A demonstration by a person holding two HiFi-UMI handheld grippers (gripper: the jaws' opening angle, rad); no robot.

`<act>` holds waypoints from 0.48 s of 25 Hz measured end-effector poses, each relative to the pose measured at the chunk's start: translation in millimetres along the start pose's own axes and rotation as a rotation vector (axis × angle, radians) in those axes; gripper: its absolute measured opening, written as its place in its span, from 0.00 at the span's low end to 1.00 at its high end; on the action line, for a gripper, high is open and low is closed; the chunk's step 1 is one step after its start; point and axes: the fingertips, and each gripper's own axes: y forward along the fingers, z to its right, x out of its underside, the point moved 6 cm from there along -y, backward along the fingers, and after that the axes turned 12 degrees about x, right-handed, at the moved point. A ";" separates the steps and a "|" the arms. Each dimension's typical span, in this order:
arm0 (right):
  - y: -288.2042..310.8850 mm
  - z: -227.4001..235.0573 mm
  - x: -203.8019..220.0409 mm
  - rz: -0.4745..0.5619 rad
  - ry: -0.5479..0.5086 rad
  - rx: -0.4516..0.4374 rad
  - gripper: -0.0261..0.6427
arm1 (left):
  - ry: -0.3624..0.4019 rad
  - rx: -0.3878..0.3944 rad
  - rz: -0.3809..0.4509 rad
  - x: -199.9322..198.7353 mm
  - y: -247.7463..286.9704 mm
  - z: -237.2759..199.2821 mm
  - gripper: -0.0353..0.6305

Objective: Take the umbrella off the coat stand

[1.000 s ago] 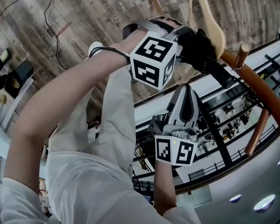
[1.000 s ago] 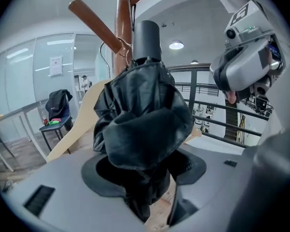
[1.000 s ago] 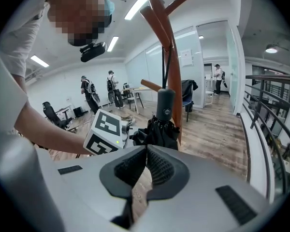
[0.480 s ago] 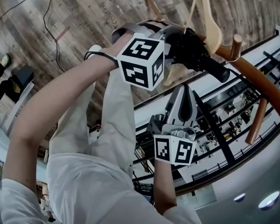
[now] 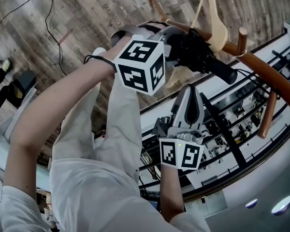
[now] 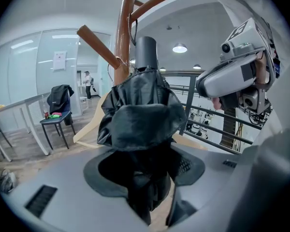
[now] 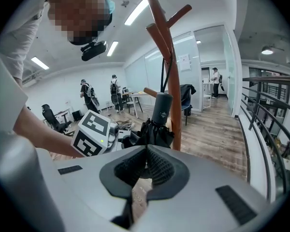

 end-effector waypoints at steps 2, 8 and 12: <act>-1.6 -0.2 -1.6 0.004 0.005 0.003 0.09 | 0.006 0.004 0.003 -3.5 -1.4 2.9 0.41; -3.0 -8.3 -6.9 0.007 0.004 0.017 0.09 | 0.009 0.002 0.029 -9.2 -13.3 4.7 0.41; -2.2 -12.4 -15.2 0.017 0.001 0.025 0.09 | -0.015 -0.009 0.069 -16.5 -26.5 3.2 0.41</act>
